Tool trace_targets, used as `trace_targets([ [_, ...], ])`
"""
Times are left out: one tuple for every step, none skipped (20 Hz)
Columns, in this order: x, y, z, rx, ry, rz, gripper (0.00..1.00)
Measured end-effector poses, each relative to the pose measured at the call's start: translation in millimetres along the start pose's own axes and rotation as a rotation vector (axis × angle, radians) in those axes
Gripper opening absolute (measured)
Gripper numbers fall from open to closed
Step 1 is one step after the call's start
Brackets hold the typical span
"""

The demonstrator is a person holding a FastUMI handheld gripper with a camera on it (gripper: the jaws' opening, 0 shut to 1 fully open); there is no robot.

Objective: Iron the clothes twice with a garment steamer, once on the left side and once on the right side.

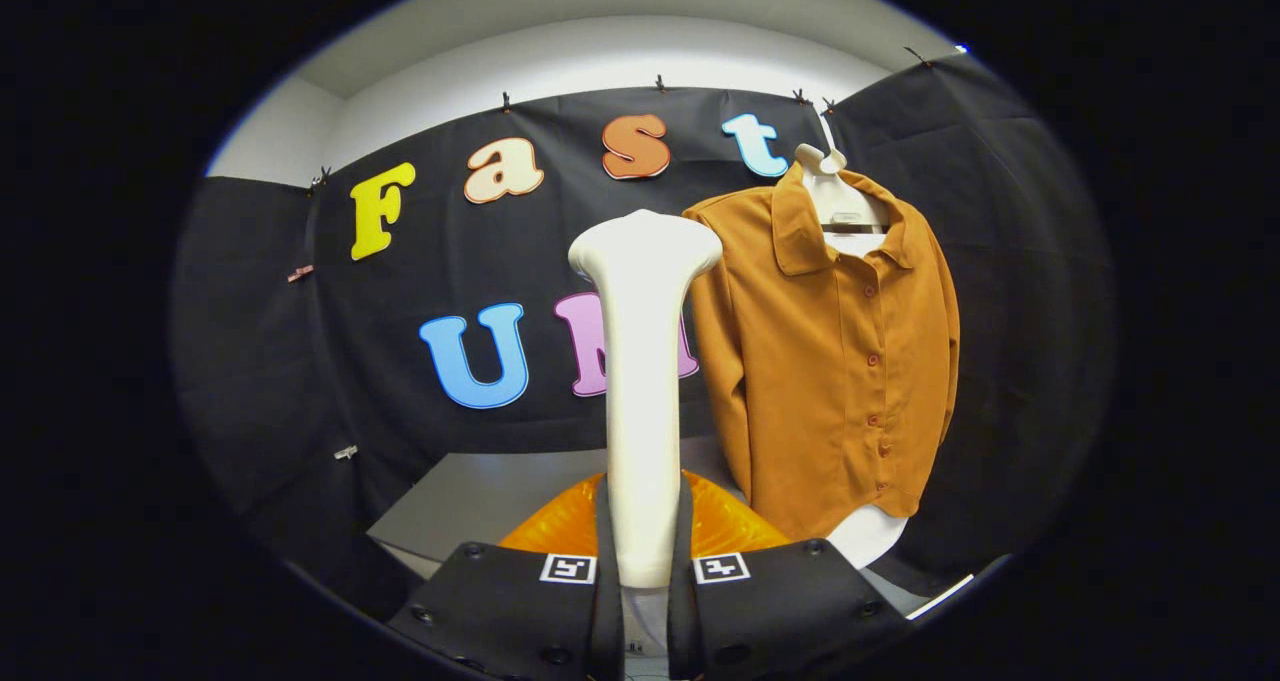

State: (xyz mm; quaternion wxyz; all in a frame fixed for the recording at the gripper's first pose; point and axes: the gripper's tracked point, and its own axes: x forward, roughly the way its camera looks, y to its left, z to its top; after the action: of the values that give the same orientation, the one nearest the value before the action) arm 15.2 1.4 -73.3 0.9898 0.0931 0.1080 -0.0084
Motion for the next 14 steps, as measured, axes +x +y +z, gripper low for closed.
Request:
trace_targets([
  [-0.2,2.4,5.2,-0.003,-0.018,0.001,0.21],
  [-1.7,4.4,9.7,-0.011,-0.035,0.002,0.21],
  [-2.9,4.5,14.0,-0.020,-0.053,0.002,0.20],
  [-3.8,4.7,18.2,-0.031,-0.065,0.001,0.20],
  [-4.3,5.2,21.2,-0.040,-0.074,0.003,0.20],
  [-5.9,6.2,24.5,-0.045,-0.083,0.006,0.20],
  [-6.2,6.2,26.6,-0.052,-0.089,0.007,0.20],
  [-7.3,6.0,27.8,-0.056,-0.092,0.007,0.20],
  [-7.5,6.0,28.5,-0.056,-0.094,0.007,0.20],
  [-8.1,6.0,28.1,-0.057,-0.092,0.009,0.20],
  [-8.3,6.2,27.7,-0.056,-0.090,0.011,0.20],
  [-8.1,6.4,27.6,-0.054,-0.088,0.013,0.20],
  [-8.1,6.6,27.1,-0.052,-0.085,0.016,0.20],
  [-8.3,6.5,26.6,-0.051,-0.085,0.017,0.20],
])
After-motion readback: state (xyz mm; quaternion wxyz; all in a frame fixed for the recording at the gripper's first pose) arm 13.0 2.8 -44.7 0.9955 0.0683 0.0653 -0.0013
